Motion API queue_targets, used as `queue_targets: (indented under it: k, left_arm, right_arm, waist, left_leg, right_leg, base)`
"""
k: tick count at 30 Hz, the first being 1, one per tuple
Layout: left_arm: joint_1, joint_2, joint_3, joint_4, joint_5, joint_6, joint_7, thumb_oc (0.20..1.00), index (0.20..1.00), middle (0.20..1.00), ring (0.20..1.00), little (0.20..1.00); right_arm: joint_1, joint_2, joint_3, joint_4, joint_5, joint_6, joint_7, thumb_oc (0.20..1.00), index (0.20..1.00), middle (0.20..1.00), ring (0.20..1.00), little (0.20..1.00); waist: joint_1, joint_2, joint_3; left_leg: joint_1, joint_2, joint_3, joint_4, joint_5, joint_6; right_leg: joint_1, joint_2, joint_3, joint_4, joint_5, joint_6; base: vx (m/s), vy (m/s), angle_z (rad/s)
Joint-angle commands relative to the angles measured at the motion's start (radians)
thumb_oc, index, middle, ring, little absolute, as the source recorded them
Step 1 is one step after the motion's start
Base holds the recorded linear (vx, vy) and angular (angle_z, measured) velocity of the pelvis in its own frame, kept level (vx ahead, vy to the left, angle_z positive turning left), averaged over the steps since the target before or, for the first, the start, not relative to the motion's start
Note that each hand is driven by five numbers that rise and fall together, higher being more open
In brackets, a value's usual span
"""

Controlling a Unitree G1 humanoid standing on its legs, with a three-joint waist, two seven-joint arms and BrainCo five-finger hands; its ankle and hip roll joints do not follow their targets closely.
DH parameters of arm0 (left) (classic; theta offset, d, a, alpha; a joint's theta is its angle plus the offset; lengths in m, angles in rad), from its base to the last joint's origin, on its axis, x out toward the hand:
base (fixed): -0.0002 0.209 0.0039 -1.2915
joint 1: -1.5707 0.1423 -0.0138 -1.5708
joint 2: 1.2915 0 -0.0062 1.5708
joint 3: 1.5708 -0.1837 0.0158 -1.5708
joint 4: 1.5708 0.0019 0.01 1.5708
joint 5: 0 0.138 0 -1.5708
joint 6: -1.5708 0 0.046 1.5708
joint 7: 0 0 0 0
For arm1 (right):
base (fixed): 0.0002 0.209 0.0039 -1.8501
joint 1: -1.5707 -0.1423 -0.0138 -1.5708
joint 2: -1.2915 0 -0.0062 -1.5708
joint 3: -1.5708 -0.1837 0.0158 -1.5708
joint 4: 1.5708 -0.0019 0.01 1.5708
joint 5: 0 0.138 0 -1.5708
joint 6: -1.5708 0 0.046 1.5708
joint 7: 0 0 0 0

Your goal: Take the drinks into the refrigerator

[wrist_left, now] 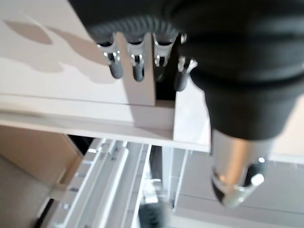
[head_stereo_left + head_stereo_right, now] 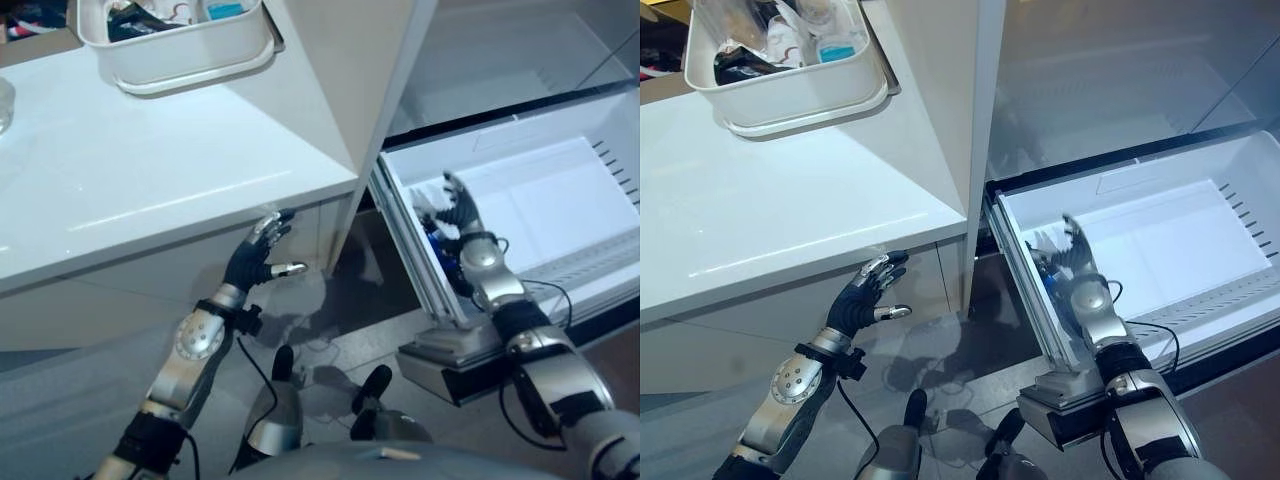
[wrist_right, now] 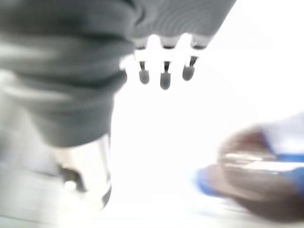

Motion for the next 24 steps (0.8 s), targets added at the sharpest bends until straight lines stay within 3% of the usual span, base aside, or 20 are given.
queue_targets:
  k: [1,7,13,15,18,22,23,24]
  left_arm:
    - [0.016,0.012,0.057,-0.057,0.042,-0.061,-0.013,1.000,1.000,1.000,1.000,1.000]
    - [0.032,0.006,0.083,-0.036,0.053,-0.052,-0.062,1.000,1.000,1.000,1.000,1.000]
    - [0.042,-0.003,0.102,-0.031,0.060,-0.048,-0.089,1.000,1.000,1.000,1.000,1.000]
    - [0.046,-0.006,0.118,-0.028,0.071,-0.047,-0.094,1.000,1.000,1.000,1.000,1.000]
    - [0.045,-0.006,0.132,-0.018,0.076,-0.044,-0.097,1.000,1.000,1.000,1.000,1.000]
    - [0.055,-0.017,0.161,0.003,0.071,-0.045,-0.096,1.000,1.000,1.000,1.000,1.000]
    - [0.053,-0.022,0.163,0.013,0.069,-0.040,-0.096,1.000,1.000,1.000,1.000,1.000]
    - [0.055,-0.025,0.167,0.022,0.071,-0.040,-0.097,1.000,1.000,1.000,1.000,1.000]
  right_arm:
    - [0.175,-0.020,-0.125,-0.156,0.138,-0.124,0.003,1.000,1.000,1.000,1.000,1.000]
    - [0.308,-0.031,-0.312,-0.276,0.176,-0.157,-0.007,1.000,1.000,1.000,1.000,1.000]
    - [0.387,-0.042,-0.461,-0.246,0.203,-0.175,-0.037,1.000,1.000,1.000,1.000,1.000]
    - [0.449,-0.045,-0.538,-0.136,0.185,-0.169,-0.079,1.000,1.000,1.000,1.000,1.000]
    - [0.487,-0.048,-0.560,-0.047,0.142,-0.149,-0.105,1.000,1.000,1.000,1.000,1.000]
    - [0.538,-0.011,-0.575,0.210,0.183,-0.131,-0.111,1.000,1.000,1.000,1.000,1.000]
    - [0.545,-0.004,-0.554,0.246,0.180,-0.118,-0.097,0.749,0.749,0.749,0.749,0.749]
    - [0.544,0.005,-0.519,0.305,0.172,-0.104,-0.077,0.401,0.401,0.401,0.401,0.401]
  waist:
    - [-0.070,-0.033,-0.030]
    - [-0.124,-0.045,-0.072]
    - [-0.175,-0.044,-0.095]
    - [-0.202,-0.045,-0.104]
    - [-0.209,-0.043,-0.108]
    - [-0.221,-0.039,-0.109]
    - [-0.220,-0.038,-0.108]
    - [-0.217,-0.035,-0.109]
  left_leg:
    - [-0.018,-0.050,0.003,-0.036,-0.020,0.049]
    - [0.035,-0.041,0.044,-0.036,-0.039,0.050]
    - [0.063,-0.036,0.078,-0.036,-0.051,0.049]
    - [0.069,-0.032,0.092,-0.036,-0.055,0.047]
    - [0.070,-0.029,0.097,-0.036,-0.057,0.047]
    - [0.074,-0.028,0.097,-0.036,-0.062,0.045]
    - [0.075,-0.028,0.098,-0.036,-0.063,0.046]
    - [0.079,-0.028,0.101,-0.036,-0.066,0.045]
  right_leg:
    - [0.043,-0.052,0.010,0.044,-0.011,0.091]
    - [0.065,-0.038,0.051,0.042,-0.016,0.088]
    - [0.072,-0.023,0.097,0.035,-0.014,0.088]
    - [0.068,-0.016,0.114,0.034,-0.014,0.089]
    - [0.065,-0.011,0.122,0.034,-0.012,0.089]
    - [0.066,-0.004,0.123,0.031,-0.013,0.089]
    - [0.067,-0.003,0.124,0.030,-0.013,0.089]
    - [0.070,-0.002,0.122,0.029,-0.014,0.089]
  base:
    - [0.01,-0.020,-0.11]
    - [0.03,-0.028,-0.27]
    - [0.02,-0.014,-0.30]
    - [0.00,-0.021,-0.23]
    - [0.00,-0.013,-0.20]
    - [0.01,-0.014,-0.13]
    - [0.02,0.003,-0.19]
    - [0.02,0.003,-0.14]
